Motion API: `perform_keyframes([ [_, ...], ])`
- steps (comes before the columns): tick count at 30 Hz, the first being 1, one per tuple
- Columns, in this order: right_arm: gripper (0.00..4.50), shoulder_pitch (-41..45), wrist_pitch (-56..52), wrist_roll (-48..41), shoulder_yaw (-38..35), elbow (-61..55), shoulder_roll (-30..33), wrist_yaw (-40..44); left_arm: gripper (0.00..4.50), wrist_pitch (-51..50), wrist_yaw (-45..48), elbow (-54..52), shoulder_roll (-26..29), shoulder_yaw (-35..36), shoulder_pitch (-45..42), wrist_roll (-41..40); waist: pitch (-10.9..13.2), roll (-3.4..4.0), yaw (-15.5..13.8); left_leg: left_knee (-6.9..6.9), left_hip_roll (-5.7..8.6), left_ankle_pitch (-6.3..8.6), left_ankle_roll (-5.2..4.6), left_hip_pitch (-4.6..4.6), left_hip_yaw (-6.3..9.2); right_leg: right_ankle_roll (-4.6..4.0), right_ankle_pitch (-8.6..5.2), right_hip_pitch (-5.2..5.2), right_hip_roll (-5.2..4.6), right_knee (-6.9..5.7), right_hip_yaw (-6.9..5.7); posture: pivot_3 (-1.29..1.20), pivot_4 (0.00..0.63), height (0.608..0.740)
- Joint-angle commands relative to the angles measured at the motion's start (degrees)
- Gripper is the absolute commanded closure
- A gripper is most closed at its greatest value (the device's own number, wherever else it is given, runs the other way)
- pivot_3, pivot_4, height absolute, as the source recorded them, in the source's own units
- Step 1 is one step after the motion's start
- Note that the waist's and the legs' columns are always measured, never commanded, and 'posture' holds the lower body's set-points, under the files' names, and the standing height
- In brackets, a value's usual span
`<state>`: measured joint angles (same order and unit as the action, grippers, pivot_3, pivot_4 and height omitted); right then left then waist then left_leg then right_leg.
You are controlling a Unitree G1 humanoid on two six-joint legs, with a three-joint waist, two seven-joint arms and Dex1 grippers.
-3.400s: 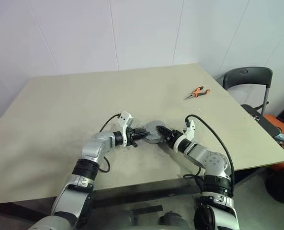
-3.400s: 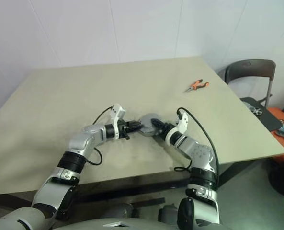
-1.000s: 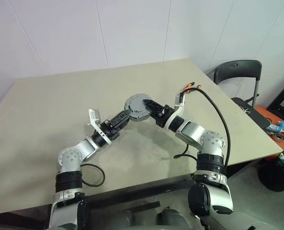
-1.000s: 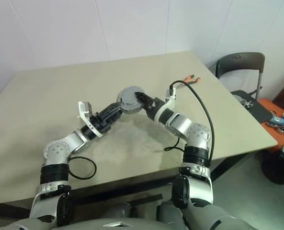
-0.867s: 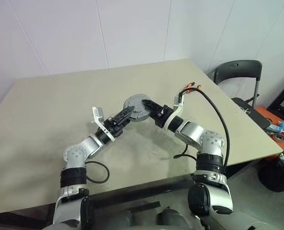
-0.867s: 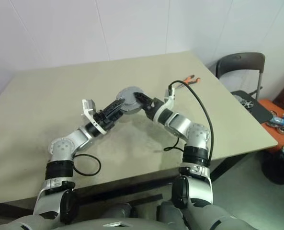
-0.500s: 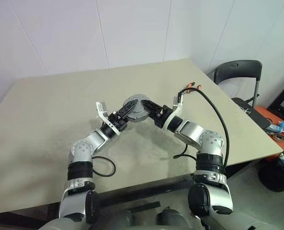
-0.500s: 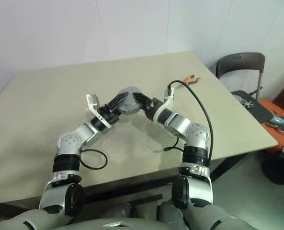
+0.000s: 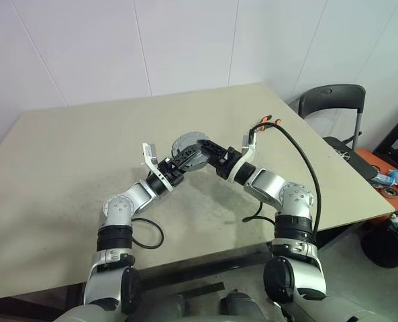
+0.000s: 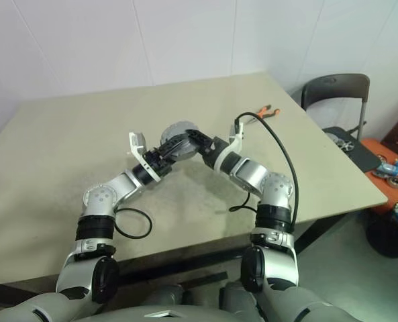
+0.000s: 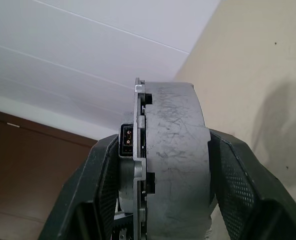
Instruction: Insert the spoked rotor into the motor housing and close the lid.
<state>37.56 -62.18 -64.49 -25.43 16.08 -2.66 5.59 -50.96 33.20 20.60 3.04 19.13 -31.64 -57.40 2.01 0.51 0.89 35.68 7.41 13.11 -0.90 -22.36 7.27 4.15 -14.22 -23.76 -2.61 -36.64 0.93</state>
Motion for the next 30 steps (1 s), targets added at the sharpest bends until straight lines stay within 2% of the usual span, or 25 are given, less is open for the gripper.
perform_keyframes([
  [1,2.15,2.23,0.52,-2.28,0.17,-1.78,-0.50,0.78,1.01,0.48,-0.53,-1.24,0.25,1.43,-1.10,-0.85,0.00,0.00,0.02,0.04,0.00,0.00,0.00,0.00,-0.01,0.00,0.00,0.00,0.00,-0.03,0.00,0.00,0.000,0.740],
  [3,2.15,2.18,0.53,-2.34,0.10,-1.56,-0.39,0.64,1.61,0.21,-0.50,-1.39,0.27,1.60,-1.14,-1.13,0.00,0.00,-0.02,0.11,0.00,0.00,0.00,0.00,-0.01,0.00,0.00,0.00,0.00,-0.13,0.00,0.00,0.000,0.740],
  [5,2.15,2.11,0.54,-2.52,0.12,-1.51,-0.29,0.56,1.92,0.15,-1.06,-1.41,0.02,2.08,-1.19,-1.62,0.00,0.00,-0.03,0.21,0.00,0.01,-0.01,-0.01,-0.01,0.00,0.00,0.00,0.00,-0.22,0.00,0.00,0.000,0.740],
  [30,2.15,1.25,1.63,0.53,3.20,-2.27,0.09,0.10,2.01,-1.15,-2.49,-2.67,-0.76,2.47,-3.01,-3.94,0.00,0.00,-0.06,0.43,0.01,0.01,0.00,-0.01,-0.02,0.00,-0.01,0.00,0.01,-0.43,0.00,0.00,0.000,0.740],
])
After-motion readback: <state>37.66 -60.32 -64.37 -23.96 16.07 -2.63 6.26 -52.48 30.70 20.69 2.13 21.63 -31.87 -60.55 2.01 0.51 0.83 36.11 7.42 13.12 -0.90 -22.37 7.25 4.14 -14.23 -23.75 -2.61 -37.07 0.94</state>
